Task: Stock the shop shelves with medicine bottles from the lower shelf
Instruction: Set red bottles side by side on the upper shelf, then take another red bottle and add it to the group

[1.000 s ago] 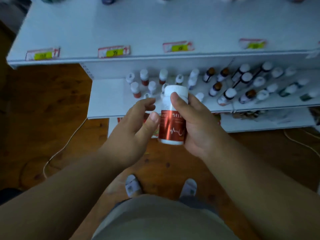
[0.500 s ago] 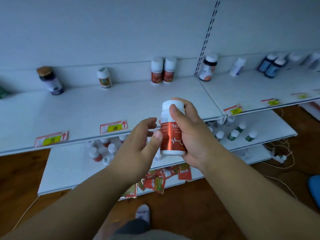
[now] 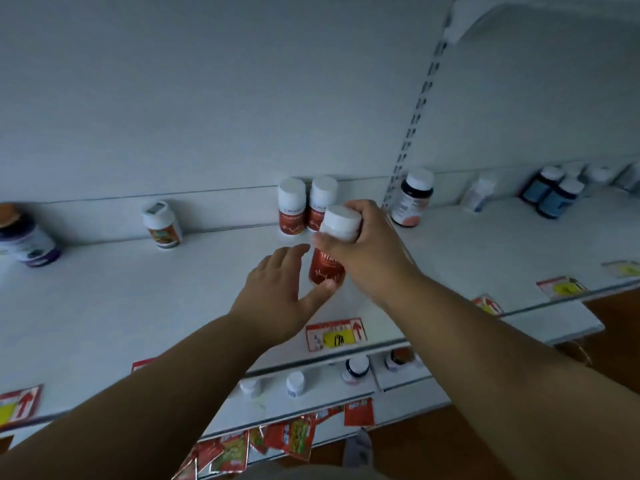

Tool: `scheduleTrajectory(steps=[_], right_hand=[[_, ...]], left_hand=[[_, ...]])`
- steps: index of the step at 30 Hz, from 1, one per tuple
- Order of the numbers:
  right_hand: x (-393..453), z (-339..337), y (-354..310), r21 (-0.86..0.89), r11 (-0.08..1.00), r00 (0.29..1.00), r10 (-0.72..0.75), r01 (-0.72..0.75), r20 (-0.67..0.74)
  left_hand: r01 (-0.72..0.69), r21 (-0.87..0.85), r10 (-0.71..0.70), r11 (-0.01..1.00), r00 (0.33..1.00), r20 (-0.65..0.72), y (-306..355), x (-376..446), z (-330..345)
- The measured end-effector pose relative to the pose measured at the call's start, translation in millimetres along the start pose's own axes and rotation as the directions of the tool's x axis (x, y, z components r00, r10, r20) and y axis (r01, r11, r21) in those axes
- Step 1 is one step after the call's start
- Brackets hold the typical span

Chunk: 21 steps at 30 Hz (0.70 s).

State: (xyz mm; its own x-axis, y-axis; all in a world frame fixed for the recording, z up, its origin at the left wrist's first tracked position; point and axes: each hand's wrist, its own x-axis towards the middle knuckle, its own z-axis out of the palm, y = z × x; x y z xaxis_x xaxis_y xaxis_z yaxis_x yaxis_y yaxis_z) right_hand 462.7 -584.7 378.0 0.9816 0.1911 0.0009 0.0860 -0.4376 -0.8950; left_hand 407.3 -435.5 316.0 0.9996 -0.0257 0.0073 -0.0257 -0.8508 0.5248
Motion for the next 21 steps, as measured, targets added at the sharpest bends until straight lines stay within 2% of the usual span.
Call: scheduleTrajectory(steps=[4,9,13,21], right_hand=[[53.5,10.6,13.7,-0.231,0.96,0.985,-0.14,0.16,0.101],[79.7,30.1,20.8,-0.344,0.867,0.927,-0.29,0.36,0.239],[84.3,48.6,26.1,-0.411,0.828,0.921,-0.305,0.383,0.243],[85.3,62.9,24.0,-0.522,0.785,0.942,-0.291,0.334,0.166]], left_hand=[[0.126,0.161,-0.117,0.979,0.991,-0.064,-15.8,30.1,12.9],[0.217,0.314,-0.224,0.924,0.975,-0.015,-35.5,50.8,25.8],[0.23,0.398,-0.268,0.888,0.962,0.041,-47.4,55.4,36.1],[0.233,0.411,-0.28,0.881,0.958,0.057,-53.4,59.5,41.8]])
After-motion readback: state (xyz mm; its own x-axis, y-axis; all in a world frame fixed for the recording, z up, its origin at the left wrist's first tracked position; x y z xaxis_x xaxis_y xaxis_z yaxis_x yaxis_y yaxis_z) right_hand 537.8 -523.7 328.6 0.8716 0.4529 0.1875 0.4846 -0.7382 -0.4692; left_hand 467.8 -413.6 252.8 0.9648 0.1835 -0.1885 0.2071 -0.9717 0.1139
